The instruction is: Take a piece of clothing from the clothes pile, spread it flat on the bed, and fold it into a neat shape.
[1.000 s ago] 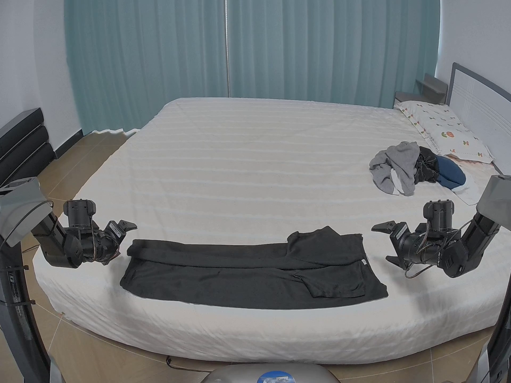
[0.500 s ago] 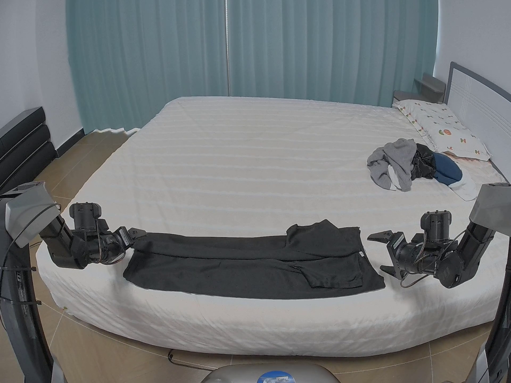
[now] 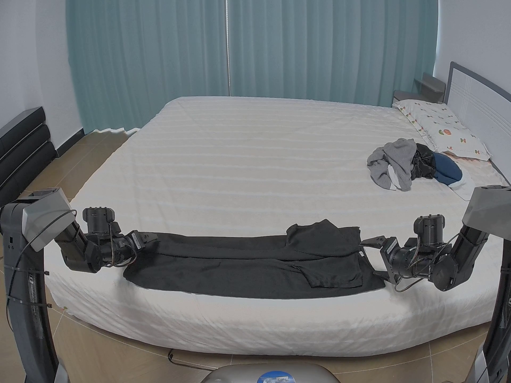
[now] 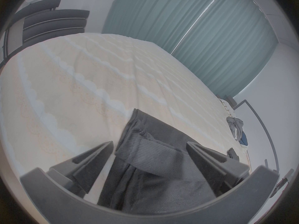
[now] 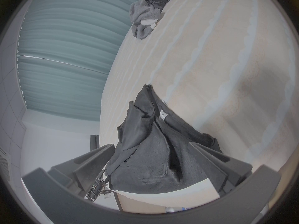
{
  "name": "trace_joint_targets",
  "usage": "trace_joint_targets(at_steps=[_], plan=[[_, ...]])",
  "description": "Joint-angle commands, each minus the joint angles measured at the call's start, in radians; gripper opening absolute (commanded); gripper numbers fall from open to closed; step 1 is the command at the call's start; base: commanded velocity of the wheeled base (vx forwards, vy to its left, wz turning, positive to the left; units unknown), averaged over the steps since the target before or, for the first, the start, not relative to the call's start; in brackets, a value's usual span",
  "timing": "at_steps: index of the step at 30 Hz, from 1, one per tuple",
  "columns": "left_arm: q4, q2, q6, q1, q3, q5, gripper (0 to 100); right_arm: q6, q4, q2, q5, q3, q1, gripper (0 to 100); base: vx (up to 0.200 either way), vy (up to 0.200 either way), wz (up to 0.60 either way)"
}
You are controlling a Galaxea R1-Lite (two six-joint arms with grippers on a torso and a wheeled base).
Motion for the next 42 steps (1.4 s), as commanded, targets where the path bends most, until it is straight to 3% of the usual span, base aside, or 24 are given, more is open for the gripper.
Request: trace_joint_targets(at_steps=[1,7,14,25,42], plan=[[-0.007,0.016,-0.003,-0.005,0.006,0.015,0,0.000,0.000,0.005,0.000,0.000,0.001,100,0.000,0.000,0.00],[-0.007,0.009,-0.004,-0.011,0.018,0.027,0,0.000,0.000,0.005,0.000,0.001,0.001,100,0.000,0.000,0.00],[-0.035,-0.010,-0.009,-0.012,0.028,0.098,0,0.003,0.000,0.003,0.002,0.001,0.001,100,0.000,0.000,0.00],[-0.044,-0.021,-0.015,-0.014,0.025,0.101,0,0.006,0.000,0.001,0.008,0.001,-0.001,100,0.000,0.000,0.00],[-0.044,-0.059,-0.170,-0.034,0.037,0.102,0,0.035,0.000,-0.008,0.020,0.003,-0.005,100,0.000,0.000,0.00]])
